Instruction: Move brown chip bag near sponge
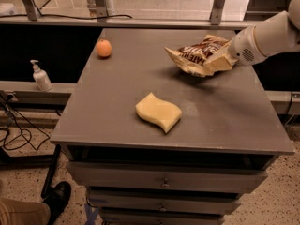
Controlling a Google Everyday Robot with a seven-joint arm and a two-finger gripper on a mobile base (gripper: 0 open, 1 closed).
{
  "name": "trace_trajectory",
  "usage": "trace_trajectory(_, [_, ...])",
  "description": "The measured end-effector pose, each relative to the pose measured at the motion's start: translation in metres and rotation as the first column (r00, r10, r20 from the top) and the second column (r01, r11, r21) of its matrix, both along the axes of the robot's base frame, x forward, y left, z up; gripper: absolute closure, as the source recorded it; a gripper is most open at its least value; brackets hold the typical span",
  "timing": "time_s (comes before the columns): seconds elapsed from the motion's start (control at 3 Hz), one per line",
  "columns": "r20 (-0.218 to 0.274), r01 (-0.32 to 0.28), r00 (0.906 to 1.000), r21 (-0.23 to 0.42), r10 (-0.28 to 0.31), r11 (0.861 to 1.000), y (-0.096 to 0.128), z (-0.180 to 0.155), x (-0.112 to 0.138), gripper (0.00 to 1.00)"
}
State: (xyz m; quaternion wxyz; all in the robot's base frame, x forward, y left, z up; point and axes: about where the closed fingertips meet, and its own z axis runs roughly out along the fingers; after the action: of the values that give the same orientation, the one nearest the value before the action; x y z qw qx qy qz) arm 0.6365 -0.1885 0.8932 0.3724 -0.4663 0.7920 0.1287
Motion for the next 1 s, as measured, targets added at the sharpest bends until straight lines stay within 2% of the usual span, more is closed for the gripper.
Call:
trace_trajectory(0.33, [-0.039, -0.083, 0.9957, 0.012, 0.084, 0.996, 0.037, -0.016, -0.033, 1.0])
trace_trajectory(1.0, [-0.101, -0.178, 0.9777, 0.068, 0.184, 0.982, 0.079, -0.033, -0.092, 1.0])
